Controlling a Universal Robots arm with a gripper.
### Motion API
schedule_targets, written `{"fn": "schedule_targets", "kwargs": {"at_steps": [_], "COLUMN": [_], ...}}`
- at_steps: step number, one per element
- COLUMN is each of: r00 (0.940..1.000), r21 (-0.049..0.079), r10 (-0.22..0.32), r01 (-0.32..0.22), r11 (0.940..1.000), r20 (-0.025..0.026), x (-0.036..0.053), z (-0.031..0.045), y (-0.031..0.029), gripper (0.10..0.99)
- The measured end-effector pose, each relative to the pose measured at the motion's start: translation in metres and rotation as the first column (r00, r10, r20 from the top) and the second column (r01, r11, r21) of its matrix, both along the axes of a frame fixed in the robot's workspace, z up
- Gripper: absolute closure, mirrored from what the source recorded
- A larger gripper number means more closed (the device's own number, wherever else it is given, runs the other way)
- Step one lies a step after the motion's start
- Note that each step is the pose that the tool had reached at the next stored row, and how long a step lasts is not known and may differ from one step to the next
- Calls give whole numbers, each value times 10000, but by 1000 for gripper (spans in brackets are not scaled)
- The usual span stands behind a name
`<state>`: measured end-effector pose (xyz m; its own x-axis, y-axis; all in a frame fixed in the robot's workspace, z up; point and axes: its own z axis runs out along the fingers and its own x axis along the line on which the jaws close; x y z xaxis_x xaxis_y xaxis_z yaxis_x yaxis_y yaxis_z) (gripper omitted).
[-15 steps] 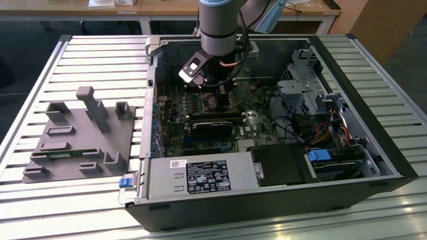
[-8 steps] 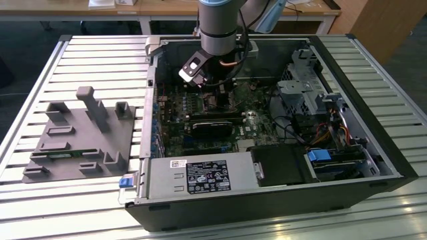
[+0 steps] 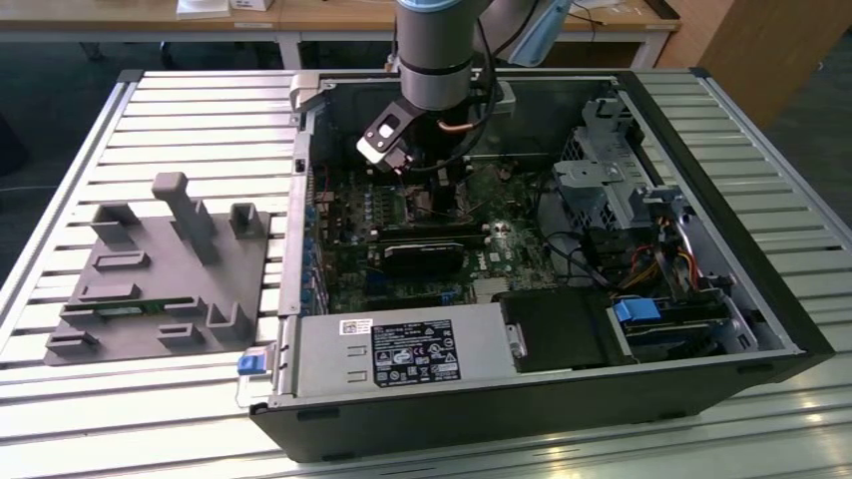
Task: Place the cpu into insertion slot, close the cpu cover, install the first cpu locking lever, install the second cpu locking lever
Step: 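Place the cpu into insertion slot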
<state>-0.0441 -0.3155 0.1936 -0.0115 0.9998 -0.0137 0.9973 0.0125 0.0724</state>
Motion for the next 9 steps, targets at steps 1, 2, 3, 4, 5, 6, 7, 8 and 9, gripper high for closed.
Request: {"fn": "schedule_targets", "kwargs": {"at_steps": [1,2,3,4,5,6,7,8,9], "r00": [10000,10000,10000,10000,10000,10000,10000,10000,10000], "r21": [0,1,0,0,0,0,0,1,1], "r10": [1,1,0,-2,-1,1,0,1,1], "r01": [-1,-1,0,2,1,-1,0,-1,-1], "r11": [10000,10000,10000,10000,10000,10000,10000,10000,10000], "r20": [0,0,0,0,-1,0,0,0,0], "x": [0,0,-2,-7,-11,-16,-19,-19,-19], "z": [0,0,0,0,0,0,0,0,0], "y": [0,0,-1,-1,-1,-1,-1,-1,-1], "gripper": [475,475,475,475,475,475,475,475,475]}}
